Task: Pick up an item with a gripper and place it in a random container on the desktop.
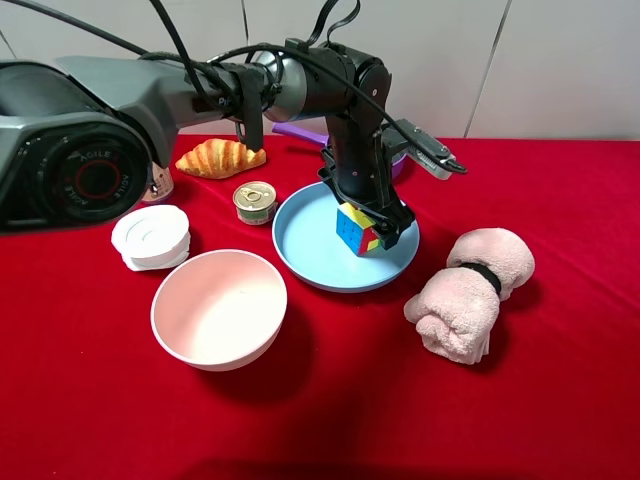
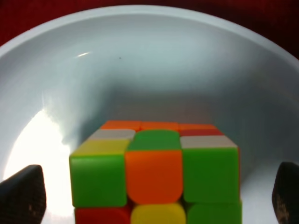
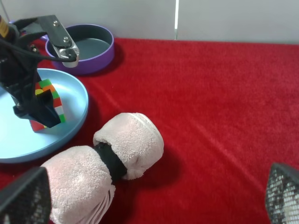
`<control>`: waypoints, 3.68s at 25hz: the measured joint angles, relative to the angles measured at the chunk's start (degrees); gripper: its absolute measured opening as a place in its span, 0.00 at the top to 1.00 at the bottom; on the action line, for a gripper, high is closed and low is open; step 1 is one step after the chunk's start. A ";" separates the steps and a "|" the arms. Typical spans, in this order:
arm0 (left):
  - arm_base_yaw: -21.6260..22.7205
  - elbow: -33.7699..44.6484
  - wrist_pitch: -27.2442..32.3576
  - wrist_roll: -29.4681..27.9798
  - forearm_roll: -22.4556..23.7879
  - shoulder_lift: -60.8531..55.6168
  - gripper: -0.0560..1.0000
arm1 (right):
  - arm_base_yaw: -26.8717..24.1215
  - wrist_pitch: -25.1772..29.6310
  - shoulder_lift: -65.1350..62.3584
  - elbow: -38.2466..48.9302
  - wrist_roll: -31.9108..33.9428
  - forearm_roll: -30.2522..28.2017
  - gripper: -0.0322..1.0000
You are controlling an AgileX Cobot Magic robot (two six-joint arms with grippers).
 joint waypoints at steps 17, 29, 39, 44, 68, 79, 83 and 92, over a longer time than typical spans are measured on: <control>0.00 -5.04 12.42 -1.27 1.03 -6.59 0.04 | 0.00 0.00 0.00 0.00 0.00 0.00 0.30; 0.00 -5.04 15.96 -1.45 3.17 -12.15 0.04 | 0.00 0.00 0.00 0.00 0.00 0.00 0.30; 0.00 4.69 15.96 -1.50 4.46 -21.58 0.04 | 0.00 0.00 0.00 0.00 0.00 0.00 0.30; 0.31 16.49 15.70 -1.50 4.46 -29.75 0.04 | 0.00 -0.07 0.00 0.00 0.00 0.00 0.30; 4.65 67.31 11.72 -12.82 9.82 -76.89 0.04 | 0.00 -0.07 0.00 0.00 0.00 0.00 0.30; 4.65 83.38 12.03 -13.76 8.07 -92.47 0.04 | 0.00 -0.07 0.00 0.00 0.00 0.00 0.30; 4.65 87.32 12.03 -13.80 7.41 -96.96 0.04 | 0.00 -0.07 0.00 0.00 0.00 0.00 0.30; 5.47 92.42 8.49 -13.88 7.11 -101.14 0.04 | 0.00 -0.07 0.00 0.00 0.00 0.00 0.30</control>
